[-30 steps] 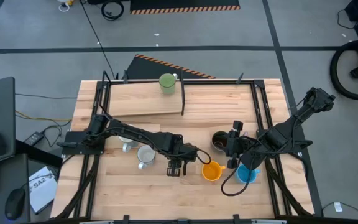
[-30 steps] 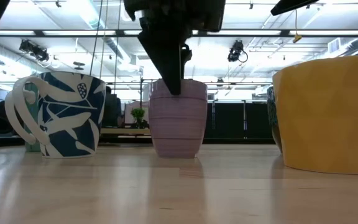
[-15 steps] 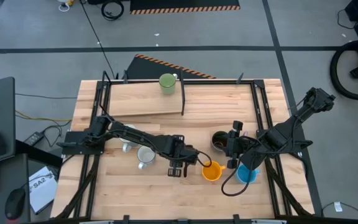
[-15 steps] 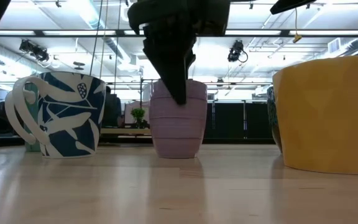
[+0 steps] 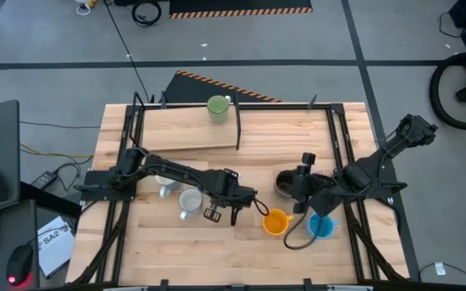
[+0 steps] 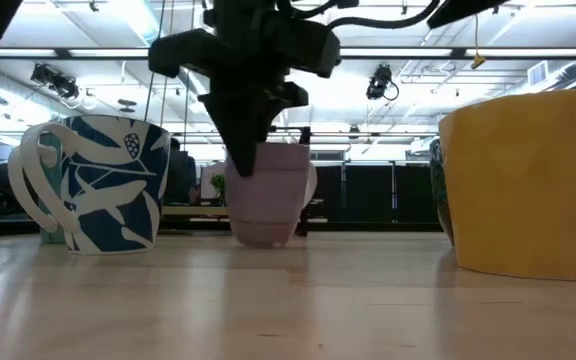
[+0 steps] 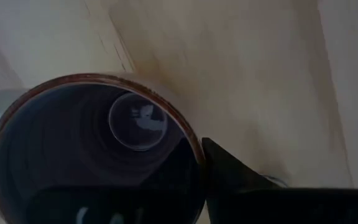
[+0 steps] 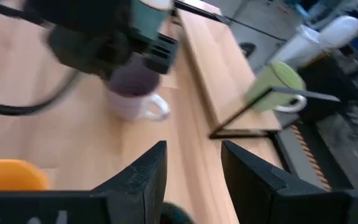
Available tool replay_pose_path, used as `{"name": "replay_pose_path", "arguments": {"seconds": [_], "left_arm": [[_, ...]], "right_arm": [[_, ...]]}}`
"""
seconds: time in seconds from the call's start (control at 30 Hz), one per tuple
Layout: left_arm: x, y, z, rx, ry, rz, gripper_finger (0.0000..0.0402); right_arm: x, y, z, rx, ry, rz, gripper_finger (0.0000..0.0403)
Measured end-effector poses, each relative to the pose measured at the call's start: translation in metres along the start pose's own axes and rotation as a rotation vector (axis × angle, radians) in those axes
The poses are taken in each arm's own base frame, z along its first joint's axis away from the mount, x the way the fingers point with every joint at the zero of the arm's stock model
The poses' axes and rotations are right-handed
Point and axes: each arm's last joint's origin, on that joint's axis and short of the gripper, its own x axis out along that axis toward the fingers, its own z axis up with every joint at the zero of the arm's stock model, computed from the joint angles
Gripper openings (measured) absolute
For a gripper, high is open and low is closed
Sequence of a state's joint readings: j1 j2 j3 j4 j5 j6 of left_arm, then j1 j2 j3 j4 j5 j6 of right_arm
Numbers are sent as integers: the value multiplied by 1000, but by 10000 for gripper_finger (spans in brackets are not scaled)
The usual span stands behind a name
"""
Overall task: Place coffee mugs
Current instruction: Put the purple patterned mug on the shelf
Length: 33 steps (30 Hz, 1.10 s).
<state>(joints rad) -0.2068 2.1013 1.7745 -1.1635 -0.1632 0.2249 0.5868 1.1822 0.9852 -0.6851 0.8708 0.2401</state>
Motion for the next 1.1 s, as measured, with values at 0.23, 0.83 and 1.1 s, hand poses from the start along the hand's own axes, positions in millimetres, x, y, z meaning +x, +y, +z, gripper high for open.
{"name": "replay_pose_path", "arguments": {"seconds": [0.23, 0.83, 1.1], "left_arm": [[-10, 11, -10, 6, 5, -69, 22], [-26, 51, -56, -153, -82, -129, 23], [-57, 69, -104, -165, -150, -98, 23]], "right_arm": [[7, -14, -3, 40, 52, -68, 158], [17, -28, -23, 81, 47, -131, 158], [18, -47, -19, 96, 25, -167, 158]]}}
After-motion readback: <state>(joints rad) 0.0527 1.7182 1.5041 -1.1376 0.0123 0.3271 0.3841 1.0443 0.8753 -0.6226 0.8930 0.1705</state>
